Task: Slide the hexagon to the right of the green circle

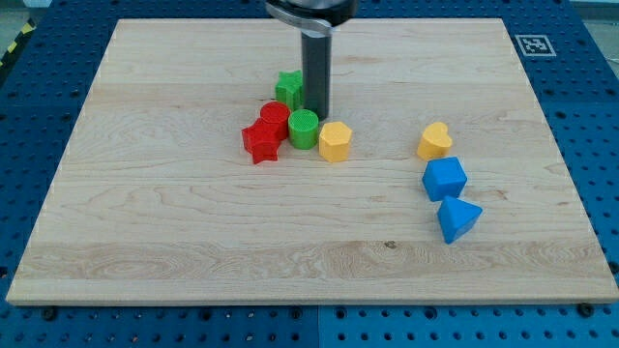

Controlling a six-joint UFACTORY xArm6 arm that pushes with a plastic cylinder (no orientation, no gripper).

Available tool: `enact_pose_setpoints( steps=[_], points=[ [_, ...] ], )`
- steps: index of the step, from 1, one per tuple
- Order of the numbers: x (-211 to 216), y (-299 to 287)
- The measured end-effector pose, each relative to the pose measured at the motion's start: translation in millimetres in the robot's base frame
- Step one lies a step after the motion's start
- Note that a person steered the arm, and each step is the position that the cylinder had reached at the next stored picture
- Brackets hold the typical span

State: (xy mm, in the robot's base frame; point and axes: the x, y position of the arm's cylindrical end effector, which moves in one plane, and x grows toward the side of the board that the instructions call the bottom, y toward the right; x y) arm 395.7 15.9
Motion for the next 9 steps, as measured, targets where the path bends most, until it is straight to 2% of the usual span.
enact_pose_setpoints(
  steps=[1,3,5,6,7,8,9],
  points=[
    [23.8,23.9],
    [30.6,62.4],
    [83.3,54.0],
    [90.3,11.2],
    [79.6,-25.1],
    [79.3,-24.5],
    [79.3,8.1]
  ],
)
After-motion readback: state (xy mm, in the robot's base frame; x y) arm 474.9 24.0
